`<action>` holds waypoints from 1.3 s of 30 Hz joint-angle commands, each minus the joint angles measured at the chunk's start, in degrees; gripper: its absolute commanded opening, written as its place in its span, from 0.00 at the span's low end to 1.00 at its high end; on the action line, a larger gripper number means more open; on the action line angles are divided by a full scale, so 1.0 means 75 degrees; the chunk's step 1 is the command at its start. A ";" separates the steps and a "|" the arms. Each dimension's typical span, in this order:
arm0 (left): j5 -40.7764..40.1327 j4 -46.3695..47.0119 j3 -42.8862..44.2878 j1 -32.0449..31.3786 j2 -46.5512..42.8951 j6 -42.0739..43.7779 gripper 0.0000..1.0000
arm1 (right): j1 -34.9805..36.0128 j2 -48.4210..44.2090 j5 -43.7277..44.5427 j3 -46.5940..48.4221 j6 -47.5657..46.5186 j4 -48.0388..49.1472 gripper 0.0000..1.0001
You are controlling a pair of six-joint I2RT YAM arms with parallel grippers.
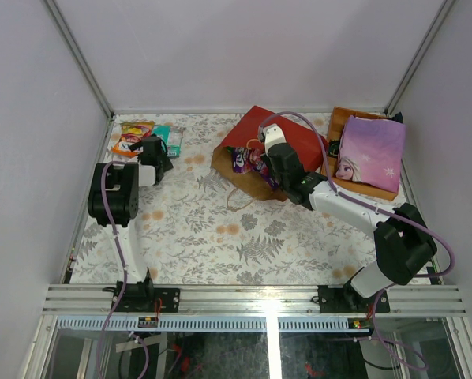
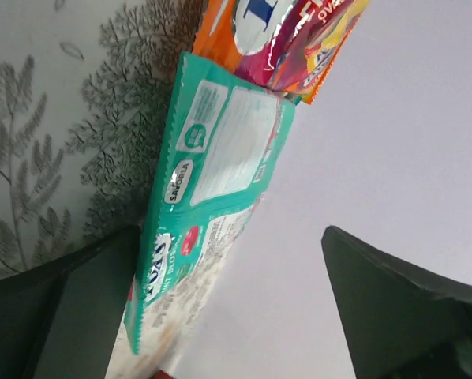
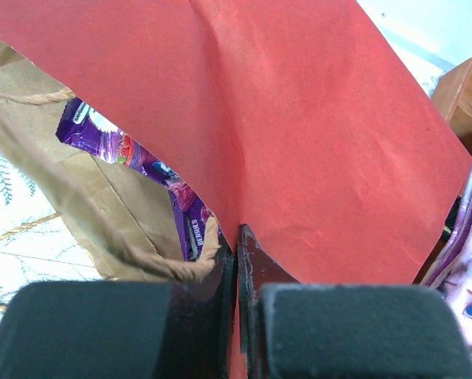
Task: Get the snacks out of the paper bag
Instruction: Place the snack at the center of the board, then take out the snack from the paper bag.
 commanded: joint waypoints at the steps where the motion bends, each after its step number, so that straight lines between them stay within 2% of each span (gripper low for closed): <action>1: 0.1064 -0.1004 0.0016 -0.0055 0.0066 0.0128 1.00 | -0.0062 -0.0110 -0.0010 -0.0022 0.0030 -0.0044 0.00; 8: 0.1308 -0.1219 -0.0725 -0.0226 -0.1276 0.1225 1.00 | -0.0063 -0.0265 -0.0103 -0.0104 0.0106 0.0002 0.00; 16: -0.0130 -0.3556 -0.1050 -0.0318 -0.3282 0.3139 1.00 | -0.0062 -0.0447 -0.0359 -0.0067 0.0305 0.0035 0.00; 20: -0.0217 -0.3733 -0.1478 -0.0543 -0.4049 0.3883 1.00 | -0.0063 -0.0540 -0.0310 -0.0080 0.0394 0.0133 0.00; 22: 0.0100 -0.3419 -0.1538 -0.0898 -0.4249 0.4662 1.00 | -0.0062 -0.0621 -0.0277 -0.0112 0.0445 0.0175 0.00; 24: 0.0890 -0.2838 -0.1570 -0.1350 -0.4299 0.5829 0.96 | -0.0062 -0.0723 -0.0320 -0.0181 0.0496 0.0258 0.00; 27: 0.2277 -0.1509 -0.1925 -0.2278 -0.4294 0.7542 0.78 | -0.0062 -0.0827 -0.0338 -0.0241 0.0513 0.0271 0.00; 29: 0.2939 -0.0867 -0.2188 -0.2937 -0.4220 0.8258 0.73 | -0.0068 -0.0880 -0.0296 -0.0250 0.0499 0.0222 0.00; 30: 0.3039 -0.0739 -0.2270 -0.3301 -0.4185 0.8558 0.71 | -0.0062 -0.0927 -0.0294 -0.0261 0.0503 0.0207 0.00; 34: 0.2362 -0.0500 -0.2520 -0.4912 -0.4030 0.9374 0.68 | -0.0062 -0.1070 -0.0388 -0.0407 0.0558 0.0255 0.00; 36: 0.2138 -0.0427 -0.2498 -0.5283 -0.3843 0.9428 0.67 | -0.0065 -0.1096 -0.0439 -0.0425 0.0581 0.0266 0.00; 39: 0.2116 -0.0183 -0.2393 -0.5352 -0.3501 0.9377 0.65 | -0.0062 -0.1096 -0.0526 -0.0452 0.0615 0.0316 0.00</action>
